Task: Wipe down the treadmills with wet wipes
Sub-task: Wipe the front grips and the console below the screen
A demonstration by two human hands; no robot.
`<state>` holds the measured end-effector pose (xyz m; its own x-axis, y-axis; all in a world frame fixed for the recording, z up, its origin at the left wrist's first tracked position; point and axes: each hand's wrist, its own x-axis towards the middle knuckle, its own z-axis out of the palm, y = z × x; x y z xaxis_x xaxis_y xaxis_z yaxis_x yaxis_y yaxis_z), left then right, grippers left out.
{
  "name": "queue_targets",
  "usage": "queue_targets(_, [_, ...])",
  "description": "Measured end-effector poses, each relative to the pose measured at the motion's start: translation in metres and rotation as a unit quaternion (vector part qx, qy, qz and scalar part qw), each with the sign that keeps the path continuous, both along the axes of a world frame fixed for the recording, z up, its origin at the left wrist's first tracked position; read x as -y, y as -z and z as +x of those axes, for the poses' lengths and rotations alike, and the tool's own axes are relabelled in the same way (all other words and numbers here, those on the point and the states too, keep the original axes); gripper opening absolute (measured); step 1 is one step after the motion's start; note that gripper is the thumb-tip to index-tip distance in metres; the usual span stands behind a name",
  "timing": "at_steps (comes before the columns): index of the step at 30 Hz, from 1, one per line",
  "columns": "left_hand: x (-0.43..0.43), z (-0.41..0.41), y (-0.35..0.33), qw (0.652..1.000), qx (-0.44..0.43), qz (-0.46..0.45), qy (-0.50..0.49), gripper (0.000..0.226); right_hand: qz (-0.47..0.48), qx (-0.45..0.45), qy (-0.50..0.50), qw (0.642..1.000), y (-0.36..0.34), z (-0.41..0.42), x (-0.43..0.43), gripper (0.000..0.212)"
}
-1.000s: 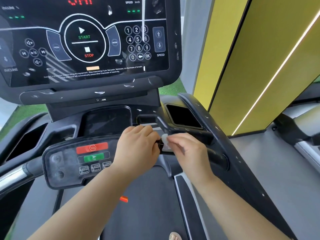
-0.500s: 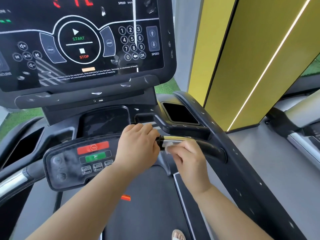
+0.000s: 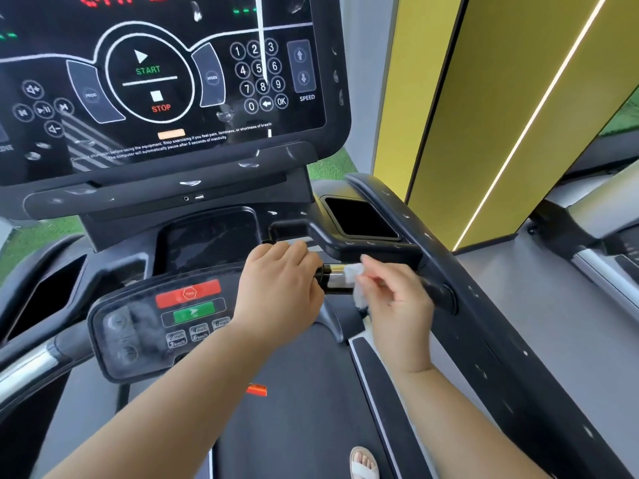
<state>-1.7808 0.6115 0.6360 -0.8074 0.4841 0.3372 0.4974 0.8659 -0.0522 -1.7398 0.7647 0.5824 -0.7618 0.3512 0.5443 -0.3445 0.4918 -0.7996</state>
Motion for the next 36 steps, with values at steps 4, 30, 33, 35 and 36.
queue_targets(4, [0.0, 0.001, -0.002, 1.0, 0.008, -0.005, -0.003, 0.029, 0.128, -0.012, -0.014, 0.992, 0.007, -0.013, 0.015, 0.019])
queue_targets(30, [-0.032, -0.004, -0.003, 0.996, 0.082, 0.028, 0.013, 0.03, 0.15, 0.247, -0.099, 0.952, -0.029, -0.042, -0.056, 0.017])
queue_targets(33, [-0.03, -0.005, -0.013, 0.995, 0.096, 0.009, 0.008, 0.03, 0.223, 0.286, -0.222, 0.905, -0.055, -0.065, -0.03, 0.023])
queue_targets(35, [-0.028, -0.005, -0.015, 0.993, 0.113, 0.007, -0.017, 0.024, 0.252, 0.3, -0.253, 0.885, -0.057, -0.072, -0.027, 0.023])
queue_targets(36, [-0.027, -0.005, -0.015, 0.993, 0.118, 0.013, -0.026, 0.022, 0.251, 0.306, -0.254, 0.882, -0.053, -0.073, -0.034, 0.022])
